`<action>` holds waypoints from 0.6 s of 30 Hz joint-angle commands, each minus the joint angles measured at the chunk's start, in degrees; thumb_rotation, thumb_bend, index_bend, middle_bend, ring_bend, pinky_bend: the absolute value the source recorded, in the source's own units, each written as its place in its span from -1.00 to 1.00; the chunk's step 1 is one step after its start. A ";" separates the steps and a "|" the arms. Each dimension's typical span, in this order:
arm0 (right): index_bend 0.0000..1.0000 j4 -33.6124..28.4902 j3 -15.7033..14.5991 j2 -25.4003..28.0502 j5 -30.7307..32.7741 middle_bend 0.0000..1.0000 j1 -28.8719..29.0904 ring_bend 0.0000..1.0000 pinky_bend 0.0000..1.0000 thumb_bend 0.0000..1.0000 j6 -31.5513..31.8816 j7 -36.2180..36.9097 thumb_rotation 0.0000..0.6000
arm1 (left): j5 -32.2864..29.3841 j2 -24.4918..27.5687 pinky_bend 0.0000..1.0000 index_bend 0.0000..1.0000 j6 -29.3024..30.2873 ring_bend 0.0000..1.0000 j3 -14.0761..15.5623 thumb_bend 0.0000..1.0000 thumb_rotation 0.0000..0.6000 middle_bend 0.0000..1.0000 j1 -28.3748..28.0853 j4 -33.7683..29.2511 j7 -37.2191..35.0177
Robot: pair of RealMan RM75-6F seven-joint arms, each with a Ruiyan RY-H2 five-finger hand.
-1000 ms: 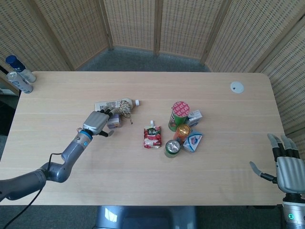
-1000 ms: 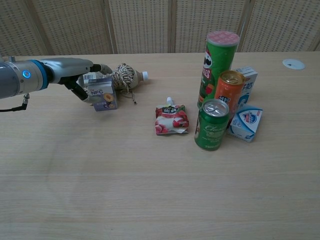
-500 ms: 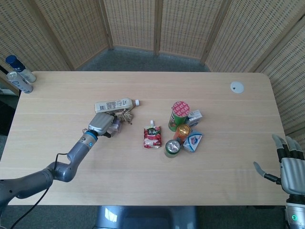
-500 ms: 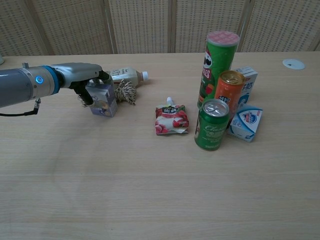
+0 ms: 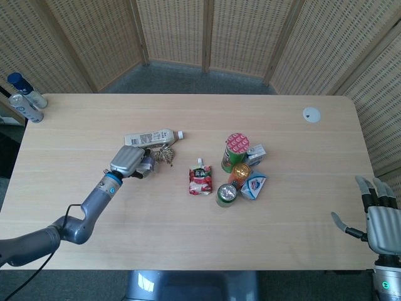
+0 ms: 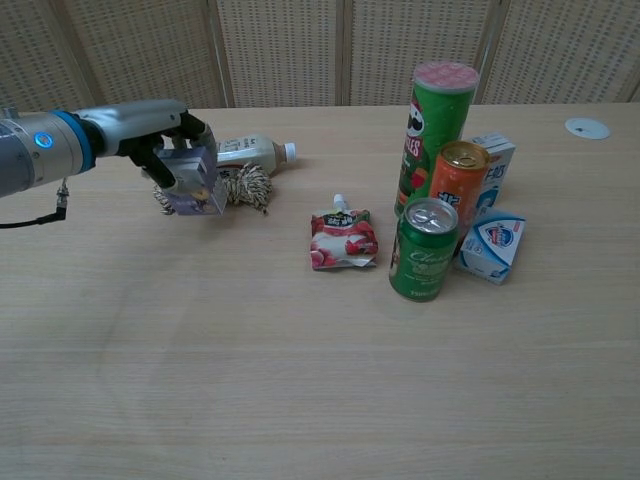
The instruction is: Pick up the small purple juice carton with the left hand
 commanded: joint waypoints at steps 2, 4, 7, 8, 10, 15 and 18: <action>-1.00 0.24 -0.15 -0.18 -0.46 -0.71 0.05 -1.00 -1.00 -0.47 -0.03 0.42 -0.30 | 0.04 7.07 0.34 0.13 3.46 0.07 -2.55 -0.15 1.00 0.00 2.03 -8.89 -2.18; -1.00 0.58 -0.33 -0.55 -0.72 -0.71 0.11 -1.00 -1.00 -0.47 -0.21 0.82 -0.30 | -0.16 11.61 0.34 0.13 4.93 0.07 -4.06 -0.15 1.00 0.00 2.85 -14.64 -2.63; -1.00 1.22 -0.61 -1.24 -1.36 -0.71 0.15 -1.00 -1.00 -0.47 -0.20 1.42 -0.31 | -0.53 18.22 0.34 0.12 7.25 0.07 -6.28 -0.15 1.00 0.00 3.74 -22.52 -1.66; -1.00 1.43 -0.67 -1.48 -1.58 -0.71 0.12 -1.00 -1.00 -0.46 -0.08 1.68 -0.30 | -0.87 20.07 0.34 0.12 7.90 0.07 -7.08 -0.15 1.00 -0.01 3.95 -24.76 -1.42; -1.00 1.98 -0.87 -2.04 -1.95 -0.71 0.00 -1.00 -1.00 -0.47 0.13 2.37 -0.30 | -2.00 24.05 0.34 0.12 9.31 0.07 -9.11 -0.15 1.00 -0.01 4.35 -29.56 -1.04; -1.00 3.70 -1.38 -3.68 -2.56 -0.71 -0.34 -1.00 -1.00 -0.47 0.50 4.09 -0.30 | -5.65 32.03 0.34 0.12 11.13 0.07 -13.27 -0.15 1.00 -0.01 4.78 -38.10 -0.43; -1.00 4.63 -1.56 -4.33 -2.65 -0.71 -0.61 -1.00 -1.00 -0.47 0.75 4.96 -0.30 | -7.13 34.61 0.34 0.12 11.84 0.07 -14.27 -0.15 1.00 -0.01 4.85 -40.69 0.26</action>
